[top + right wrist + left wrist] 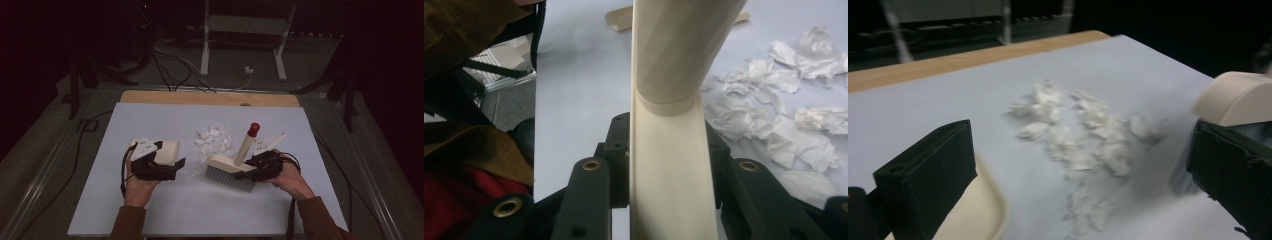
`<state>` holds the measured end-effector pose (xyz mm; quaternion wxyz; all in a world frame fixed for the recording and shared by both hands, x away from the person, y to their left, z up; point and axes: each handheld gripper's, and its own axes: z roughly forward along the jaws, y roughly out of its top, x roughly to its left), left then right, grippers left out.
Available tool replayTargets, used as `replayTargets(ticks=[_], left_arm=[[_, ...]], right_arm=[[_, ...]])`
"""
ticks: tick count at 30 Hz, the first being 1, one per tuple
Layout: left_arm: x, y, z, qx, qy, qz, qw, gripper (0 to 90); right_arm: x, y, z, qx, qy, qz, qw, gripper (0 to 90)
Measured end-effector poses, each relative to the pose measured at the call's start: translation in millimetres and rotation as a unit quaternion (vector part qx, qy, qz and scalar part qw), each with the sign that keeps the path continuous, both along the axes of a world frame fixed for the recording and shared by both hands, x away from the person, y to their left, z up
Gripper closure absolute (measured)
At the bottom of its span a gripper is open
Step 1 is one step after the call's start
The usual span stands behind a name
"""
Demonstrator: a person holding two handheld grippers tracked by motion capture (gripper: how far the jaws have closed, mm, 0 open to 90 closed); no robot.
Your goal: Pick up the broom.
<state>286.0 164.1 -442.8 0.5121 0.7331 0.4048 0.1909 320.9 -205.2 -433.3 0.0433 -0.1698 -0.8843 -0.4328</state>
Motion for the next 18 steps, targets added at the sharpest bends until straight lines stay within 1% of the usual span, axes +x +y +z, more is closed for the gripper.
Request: replayTargets(ticks=[1,4,7,8,9,10,11,12,13,14,15,18], left_arm=[[-1.5,4.0,-1.3,0.000,-0.003,0.007,1.0000,0.3],[-7.2,15.5,-5.9,0.007,-0.009,0.030,0.9995,0.3],[-12.6,26.5,-10.8,0.010,-0.012,0.050,0.9986,0.3],[-13.5,29.5,-12.5,0.008,-0.013,0.052,0.9985,0.3],[-13.7,31.9,-14.3,0.009,-0.013,0.054,0.9984,0.3],[-13.7,34.1,-15.8,0.011,-0.012,0.056,0.9983,0.3],[-13.4,35.7,-17.2,0.011,-0.009,0.056,0.9983,0.3],[-13.4,37.4,-18.3,0.013,-0.009,0.057,0.9982,0.3],[-13.8,39.1,-19.1,0.016,-0.010,0.062,0.9979,0.3],[-14.6,41.1,-19.8,0.017,-0.010,0.065,0.9977,0.4],[-15.7,43.6,-20.5,0.017,-0.012,0.068,0.9975,0.4],[-21.1,51.4,-23.3,0.014,-0.019,0.083,0.9963,0.4]], right_arm=[[0.2,-0.2,0.2,0.002,0.000,-0.002,1.0000,67.4],[2.0,-1.4,1.3,0.009,-0.005,-0.009,0.9999,67.4],[5.7,-4.2,5.9,0.017,-0.017,-0.032,0.9992,67.4],[6.5,-5.2,7.6,0.021,-0.020,-0.039,0.9988,67.4],[6.5,-5.2,7.6,0.021,-0.020,-0.039,0.9988,67.4],[7.5,-6.2,9.4,0.026,-0.025,-0.048,0.9982,67.4],[10.1,-8.4,12.9,0.032,-0.033,-0.073,0.9963,67.4],[10.1,-8.4,12.9,0.032,-0.033,-0.073,0.9963,67.4],[11.9,-9.5,14.3,0.036,-0.034,-0.084,0.9953,67.4],[15.0,-11.5,16.6,0.042,-0.037,-0.101,0.9934,67.4],[15.0,-11.5,16.6,0.042,-0.037,-0.101,0.9934,67.4],[18.5,-13.9,18.3,0.043,-0.042,-0.124,0.9904,67.4]])
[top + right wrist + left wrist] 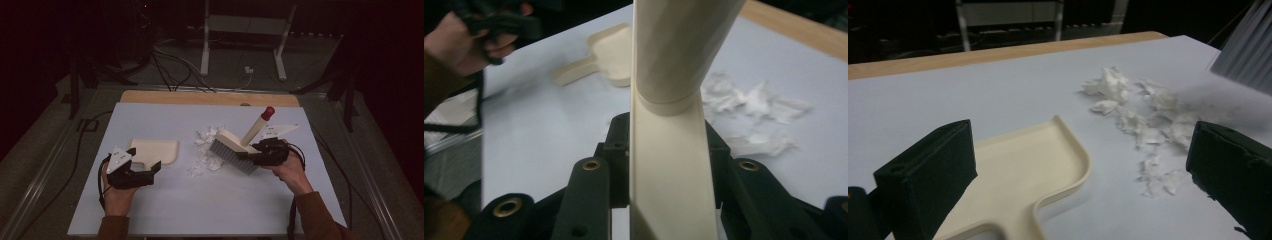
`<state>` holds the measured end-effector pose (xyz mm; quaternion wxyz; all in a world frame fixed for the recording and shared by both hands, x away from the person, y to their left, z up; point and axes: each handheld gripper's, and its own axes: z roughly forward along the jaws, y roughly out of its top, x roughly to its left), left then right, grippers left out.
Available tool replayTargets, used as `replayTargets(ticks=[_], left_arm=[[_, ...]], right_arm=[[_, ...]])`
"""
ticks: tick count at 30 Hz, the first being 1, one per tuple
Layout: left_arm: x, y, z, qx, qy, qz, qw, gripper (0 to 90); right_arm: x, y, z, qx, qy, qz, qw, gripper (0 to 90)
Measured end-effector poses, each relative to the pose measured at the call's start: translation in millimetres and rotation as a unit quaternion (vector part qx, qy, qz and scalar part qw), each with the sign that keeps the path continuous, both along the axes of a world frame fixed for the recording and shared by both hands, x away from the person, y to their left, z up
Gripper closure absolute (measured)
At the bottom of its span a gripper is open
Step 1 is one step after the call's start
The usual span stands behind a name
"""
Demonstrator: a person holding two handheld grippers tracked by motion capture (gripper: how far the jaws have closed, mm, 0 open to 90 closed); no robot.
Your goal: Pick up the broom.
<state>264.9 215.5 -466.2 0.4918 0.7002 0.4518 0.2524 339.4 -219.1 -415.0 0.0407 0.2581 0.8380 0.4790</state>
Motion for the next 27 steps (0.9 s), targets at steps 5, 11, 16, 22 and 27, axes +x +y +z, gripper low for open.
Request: replayTargets(ticks=[5,11,16,22,27], left_arm=[[-4.9,8.9,-6.6,-0.005,-0.002,0.027,0.9996,0.4],[-7.1,7.5,-8.2,0.001,0.002,0.024,0.9997,0.4],[-9.0,10.0,-7.5,0.011,0.003,0.029,0.9995,0.4],[-12.6,17.7,-8.0,0.011,-0.001,0.039,0.9992,0.4],[-15.4,24.0,-11.9,-0.006,0.011,0.042,0.9990,0.4]], right_arm=[[8.2,-5.2,0.5,0.006,-0.007,-0.055,0.9984,67.4],[17.3,-5.7,2.4,-0.008,-0.017,-0.101,0.9947,67.4],[24.2,-6.9,3.7,-0.017,-0.027,-0.126,0.9915,67.4],[38.3,-10.5,2.8,-0.026,-0.031,-0.153,0.9874,67.4],[46.3,-10.7,4.2,-0.027,-0.029,-0.162,0.9861,67.4]])
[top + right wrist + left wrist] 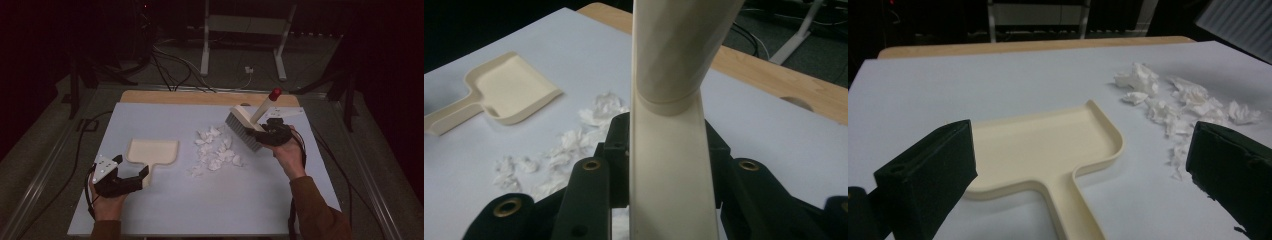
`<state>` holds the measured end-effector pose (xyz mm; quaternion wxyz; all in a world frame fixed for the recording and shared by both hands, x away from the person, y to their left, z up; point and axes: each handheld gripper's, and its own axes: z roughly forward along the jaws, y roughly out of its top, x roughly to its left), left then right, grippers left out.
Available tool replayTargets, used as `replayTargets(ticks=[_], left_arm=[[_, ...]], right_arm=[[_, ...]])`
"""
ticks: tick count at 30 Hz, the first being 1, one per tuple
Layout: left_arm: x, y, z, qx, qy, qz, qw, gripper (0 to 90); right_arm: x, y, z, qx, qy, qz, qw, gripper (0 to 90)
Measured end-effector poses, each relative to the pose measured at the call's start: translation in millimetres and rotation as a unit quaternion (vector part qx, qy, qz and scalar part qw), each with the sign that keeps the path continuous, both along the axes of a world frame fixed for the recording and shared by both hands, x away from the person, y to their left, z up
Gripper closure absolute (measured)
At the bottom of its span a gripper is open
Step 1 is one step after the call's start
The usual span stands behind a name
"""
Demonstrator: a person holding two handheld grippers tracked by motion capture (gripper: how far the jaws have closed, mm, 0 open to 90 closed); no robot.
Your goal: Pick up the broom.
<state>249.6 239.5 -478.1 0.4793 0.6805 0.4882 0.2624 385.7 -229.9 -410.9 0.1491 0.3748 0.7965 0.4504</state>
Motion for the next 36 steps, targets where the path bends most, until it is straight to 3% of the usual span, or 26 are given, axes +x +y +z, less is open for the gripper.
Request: replayTargets(ticks=[2,8,18,23,36], left_arm=[[-0.2,1.5,0.4,-0.004,0.000,0.003,1.0000,0.4],[-2.4,2.8,1.8,0.013,-0.009,0.012,0.9998,0.4],[-5.1,1.9,-1.1,0.002,-0.005,0.005,1.0000,0.4],[-5.1,-3.6,-3.1,0.025,0.003,0.001,0.9997,0.4],[-8.5,2.0,-4.7,0.027,0.008,0.019,0.9994,0.4]], right_arm=[[3.3,0.9,1.3,-0.005,-0.005,-0.004,1.0000,67.4],[16.8,2.8,0.7,-0.012,-0.009,-0.023,0.9996,67.4],[38.6,4.1,-14.0,-0.039,-0.008,-0.057,0.9976,67.4],[48.7,3.5,-22.0,-0.046,-0.006,-0.075,0.9961,67.4],[64.6,20.0,-37.1,-0.106,-0.007,-0.090,0.9902,67.4]])
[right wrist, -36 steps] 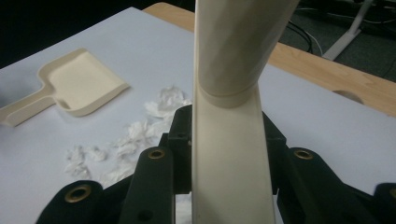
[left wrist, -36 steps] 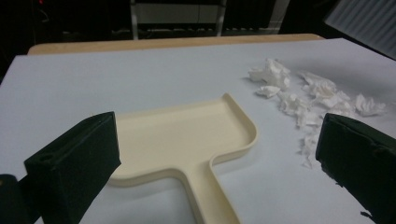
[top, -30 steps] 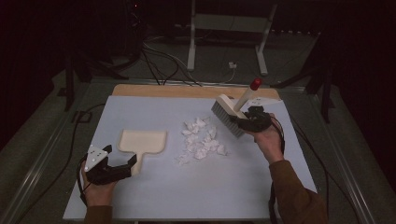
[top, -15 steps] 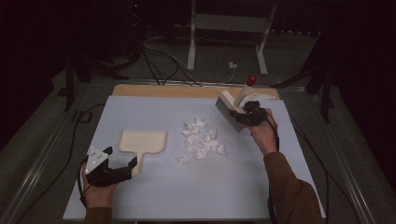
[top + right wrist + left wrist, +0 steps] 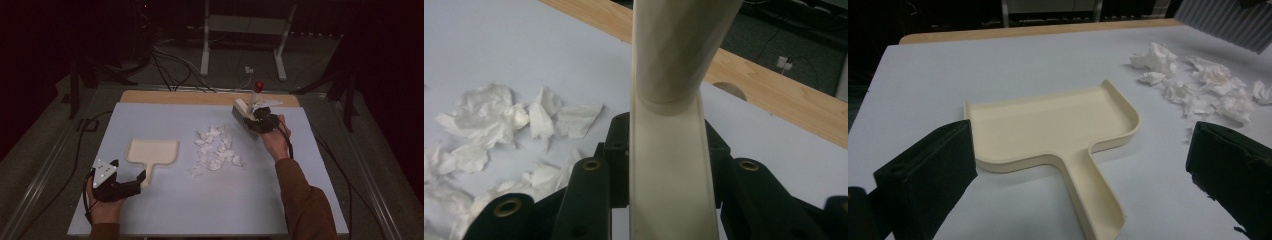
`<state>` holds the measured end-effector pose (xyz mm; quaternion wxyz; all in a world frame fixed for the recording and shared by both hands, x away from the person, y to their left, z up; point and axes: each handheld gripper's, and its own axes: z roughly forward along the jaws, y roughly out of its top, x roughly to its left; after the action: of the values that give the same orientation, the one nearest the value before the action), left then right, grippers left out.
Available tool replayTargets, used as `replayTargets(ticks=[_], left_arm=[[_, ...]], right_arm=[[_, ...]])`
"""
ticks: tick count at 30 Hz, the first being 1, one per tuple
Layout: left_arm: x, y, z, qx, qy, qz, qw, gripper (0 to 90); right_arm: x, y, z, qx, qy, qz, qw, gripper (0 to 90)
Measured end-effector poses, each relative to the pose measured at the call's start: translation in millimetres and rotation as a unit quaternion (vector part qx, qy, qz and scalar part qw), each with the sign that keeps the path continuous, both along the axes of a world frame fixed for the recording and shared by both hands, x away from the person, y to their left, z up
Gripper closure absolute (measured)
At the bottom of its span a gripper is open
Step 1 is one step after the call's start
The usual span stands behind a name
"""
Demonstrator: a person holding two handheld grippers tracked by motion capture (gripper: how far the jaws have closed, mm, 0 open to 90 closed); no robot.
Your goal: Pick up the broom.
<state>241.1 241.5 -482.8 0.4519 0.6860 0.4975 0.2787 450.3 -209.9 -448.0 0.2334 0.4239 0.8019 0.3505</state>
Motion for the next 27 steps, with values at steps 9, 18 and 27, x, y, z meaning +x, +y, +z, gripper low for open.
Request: replayTargets(ticks=[9,18,27], left_arm=[[-0.3,3.3,0.3,-0.008,-0.002,0.006,0.9999,0.4],[-1.0,2.3,0.0,-0.009,-0.005,0.006,0.9999,0.4],[-1.9,4.5,-0.3,-0.012,-0.004,0.012,0.9998,0.5]], right_arm=[[3.8,21.6,-11.0,-0.029,-0.011,0.013,0.9994,67.5],[-3.6,44.1,-28.9,-0.060,-0.005,0.066,0.9960,67.5],[-29.3,60.0,-28.2,-0.095,-0.013,0.186,0.9779,67.5]])
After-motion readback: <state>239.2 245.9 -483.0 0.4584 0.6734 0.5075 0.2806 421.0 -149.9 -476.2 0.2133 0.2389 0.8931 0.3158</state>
